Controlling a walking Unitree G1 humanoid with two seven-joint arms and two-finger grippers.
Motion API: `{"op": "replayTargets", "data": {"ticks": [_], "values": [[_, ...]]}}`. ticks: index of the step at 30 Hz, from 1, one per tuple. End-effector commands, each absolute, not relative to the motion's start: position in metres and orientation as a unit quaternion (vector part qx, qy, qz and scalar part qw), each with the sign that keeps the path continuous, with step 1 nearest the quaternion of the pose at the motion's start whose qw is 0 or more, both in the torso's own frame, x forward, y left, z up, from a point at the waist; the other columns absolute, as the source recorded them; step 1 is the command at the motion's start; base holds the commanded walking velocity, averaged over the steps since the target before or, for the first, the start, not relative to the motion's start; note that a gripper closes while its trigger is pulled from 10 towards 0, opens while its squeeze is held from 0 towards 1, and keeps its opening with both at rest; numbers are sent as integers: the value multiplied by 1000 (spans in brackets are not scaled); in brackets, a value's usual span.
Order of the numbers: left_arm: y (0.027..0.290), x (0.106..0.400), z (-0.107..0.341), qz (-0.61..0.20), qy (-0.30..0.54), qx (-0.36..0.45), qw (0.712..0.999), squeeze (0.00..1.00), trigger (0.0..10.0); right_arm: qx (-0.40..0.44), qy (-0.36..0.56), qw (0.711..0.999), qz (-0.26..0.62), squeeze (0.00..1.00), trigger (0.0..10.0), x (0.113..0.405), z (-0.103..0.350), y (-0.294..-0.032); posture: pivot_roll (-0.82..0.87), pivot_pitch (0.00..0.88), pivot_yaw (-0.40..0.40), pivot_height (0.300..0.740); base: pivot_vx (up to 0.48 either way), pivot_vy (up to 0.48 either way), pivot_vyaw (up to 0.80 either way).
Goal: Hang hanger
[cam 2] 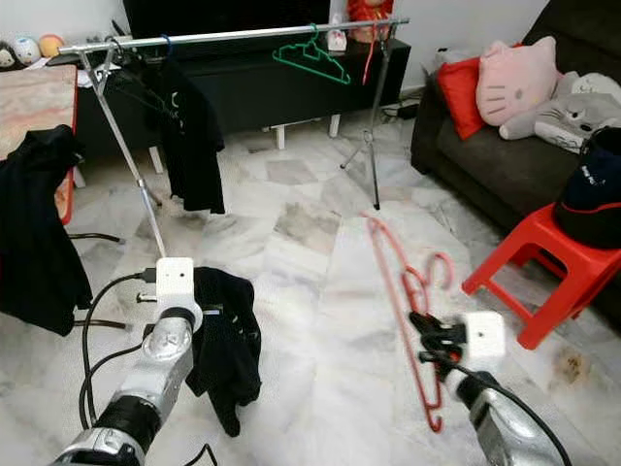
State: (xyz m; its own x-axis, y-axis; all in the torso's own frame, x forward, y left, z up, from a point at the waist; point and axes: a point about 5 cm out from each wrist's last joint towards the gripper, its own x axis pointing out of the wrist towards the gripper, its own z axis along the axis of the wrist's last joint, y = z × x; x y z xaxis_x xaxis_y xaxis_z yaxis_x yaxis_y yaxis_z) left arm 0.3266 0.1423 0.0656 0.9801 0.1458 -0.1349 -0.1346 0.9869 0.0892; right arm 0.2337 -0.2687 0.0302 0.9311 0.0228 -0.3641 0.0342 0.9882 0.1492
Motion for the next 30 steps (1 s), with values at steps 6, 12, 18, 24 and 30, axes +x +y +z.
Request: {"op": "replayTargets", "data": {"ticks": [6, 12, 18, 24, 30], "values": [[128, 327, 88, 21, -2, 21, 1000, 0, 10000, 55, 329, 925, -179, 0, 10000, 190, -36, -295, -107, 0, -20, 740, 0, 0, 0], [114, 319, 95, -26, -26, -18, 999, 0, 10000, 74, 435, 874, -203, 0, 10000, 145, -75, -275, -84, 0, -8, 740, 0, 0, 0], [101, 307, 100, -72, -37, -59, 995, 0, 10000, 99, 450, 852, -250, 0, 10000, 128, -89, -257, -80, 0, 8, 740, 0, 0, 0], [94, 301, 94, -82, -25, -72, 994, 0, 10000, 81, 469, 844, -248, 0, 10000, 126, -93, -249, -78, 0, 2, 740, 0, 0, 0], [92, 301, 99, -91, -28, -74, 993, 0, 10000, 65, 472, 848, -233, 0, 10000, 126, -94, -245, -73, 0, 0, 740, 0, 0, 0]]}}
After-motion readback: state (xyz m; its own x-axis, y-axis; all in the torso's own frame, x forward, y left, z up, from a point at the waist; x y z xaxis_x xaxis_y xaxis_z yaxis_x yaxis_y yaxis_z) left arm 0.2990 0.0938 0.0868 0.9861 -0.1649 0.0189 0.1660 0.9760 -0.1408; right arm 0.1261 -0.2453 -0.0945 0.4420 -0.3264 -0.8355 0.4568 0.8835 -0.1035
